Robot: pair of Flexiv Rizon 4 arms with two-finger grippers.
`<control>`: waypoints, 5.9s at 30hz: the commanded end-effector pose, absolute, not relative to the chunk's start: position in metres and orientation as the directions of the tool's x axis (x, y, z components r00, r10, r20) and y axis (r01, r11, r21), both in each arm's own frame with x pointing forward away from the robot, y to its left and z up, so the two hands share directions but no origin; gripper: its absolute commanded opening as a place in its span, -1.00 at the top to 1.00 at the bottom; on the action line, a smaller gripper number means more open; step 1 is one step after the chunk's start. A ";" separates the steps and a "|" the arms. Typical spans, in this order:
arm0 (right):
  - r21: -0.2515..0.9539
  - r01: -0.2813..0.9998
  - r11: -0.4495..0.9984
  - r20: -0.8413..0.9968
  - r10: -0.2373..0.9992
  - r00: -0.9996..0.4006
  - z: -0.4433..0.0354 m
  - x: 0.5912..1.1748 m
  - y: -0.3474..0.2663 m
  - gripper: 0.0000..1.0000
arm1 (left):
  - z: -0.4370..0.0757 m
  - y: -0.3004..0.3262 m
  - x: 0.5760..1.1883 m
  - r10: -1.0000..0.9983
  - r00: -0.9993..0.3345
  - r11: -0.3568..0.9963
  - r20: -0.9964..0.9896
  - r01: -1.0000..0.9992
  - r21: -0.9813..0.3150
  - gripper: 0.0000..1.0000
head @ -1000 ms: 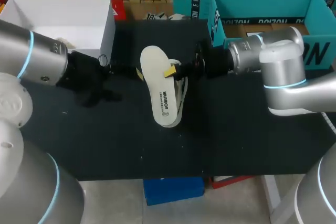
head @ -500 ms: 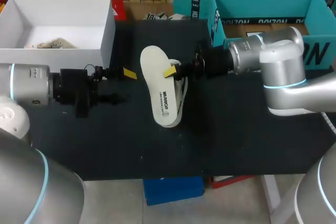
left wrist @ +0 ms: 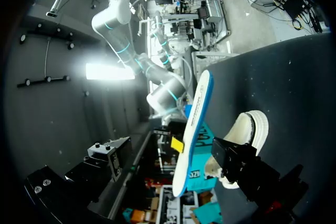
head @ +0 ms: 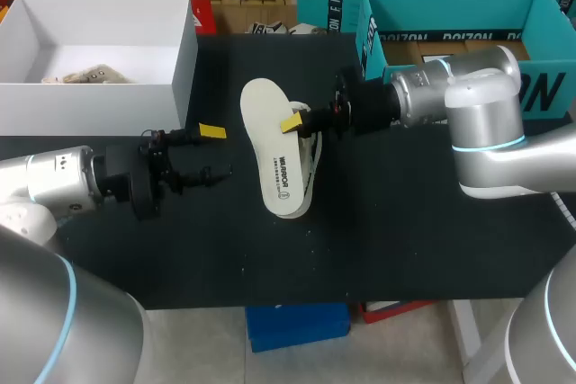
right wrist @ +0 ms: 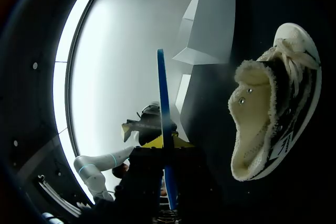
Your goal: Take the shoe out of the shoebox, open the shoe tongue, remove and reinsert the insole, then place the shoe into the shoebox
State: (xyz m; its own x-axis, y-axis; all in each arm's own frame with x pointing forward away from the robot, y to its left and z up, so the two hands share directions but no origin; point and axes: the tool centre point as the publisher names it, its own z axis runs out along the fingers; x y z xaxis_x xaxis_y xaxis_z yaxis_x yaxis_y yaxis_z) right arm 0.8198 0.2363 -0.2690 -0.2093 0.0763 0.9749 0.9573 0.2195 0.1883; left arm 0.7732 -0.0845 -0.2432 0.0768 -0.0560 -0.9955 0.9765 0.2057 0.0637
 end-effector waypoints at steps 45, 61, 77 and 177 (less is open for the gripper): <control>0.187 0.957 0.220 0.975 0.078 -0.209 -0.269 0.820 0.238 1.00 | -0.260 -0.107 0.813 0.006 0.093 0.437 -0.996 0.895 0.087 -1.00; 0.187 0.957 0.220 0.975 0.078 -0.209 -0.269 0.820 0.238 1.00 | -0.257 -0.116 0.834 -0.013 0.128 0.460 -0.992 0.881 0.108 -1.00; 0.187 0.957 0.220 0.975 0.078 -0.209 -0.269 0.820 0.238 1.00 | -0.256 -0.121 0.830 -0.014 0.139 0.490 -0.990 0.864 0.114 0.23; 0.226 0.817 -0.530 0.843 0.526 0.108 -0.206 0.667 0.089 -1.00 | -0.286 -0.077 0.756 0.326 -0.286 0.282 -0.901 0.939 -0.196 1.00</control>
State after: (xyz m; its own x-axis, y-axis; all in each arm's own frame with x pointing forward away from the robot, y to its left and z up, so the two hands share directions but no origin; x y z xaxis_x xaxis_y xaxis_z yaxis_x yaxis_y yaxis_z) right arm 0.6831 0.0958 -0.2123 0.0990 0.5193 0.8488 0.8812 -0.4421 0.1677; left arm 0.7528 -0.0766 -0.2871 -0.2763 0.2891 -0.9166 0.9385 0.2866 -0.1925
